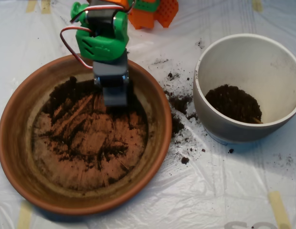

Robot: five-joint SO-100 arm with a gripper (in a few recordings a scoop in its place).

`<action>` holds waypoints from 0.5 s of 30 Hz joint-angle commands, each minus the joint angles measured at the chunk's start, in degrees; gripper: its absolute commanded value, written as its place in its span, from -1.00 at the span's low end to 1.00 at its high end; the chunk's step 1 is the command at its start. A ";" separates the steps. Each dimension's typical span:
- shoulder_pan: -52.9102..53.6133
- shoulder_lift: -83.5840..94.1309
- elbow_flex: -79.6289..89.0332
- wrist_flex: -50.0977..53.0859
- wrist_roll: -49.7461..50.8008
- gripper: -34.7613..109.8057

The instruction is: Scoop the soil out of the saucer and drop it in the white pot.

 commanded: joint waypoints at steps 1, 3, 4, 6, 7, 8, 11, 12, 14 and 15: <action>-3.43 7.47 -9.93 6.33 2.37 -0.53; -5.01 9.23 -13.10 8.88 3.69 -0.53; -5.80 9.84 -14.77 10.37 4.31 -0.53; -7.12 11.34 -17.67 12.92 5.36 -0.53; -7.73 11.78 -19.51 14.33 5.89 -0.53; -8.44 12.30 -21.36 15.73 6.33 -0.53; -10.99 13.62 -26.98 19.78 8.17 -0.53; -12.13 14.24 -28.39 20.65 8.79 -0.53; -14.59 14.33 -32.87 23.73 9.84 -0.53; -15.82 14.41 -34.98 24.87 10.37 -0.53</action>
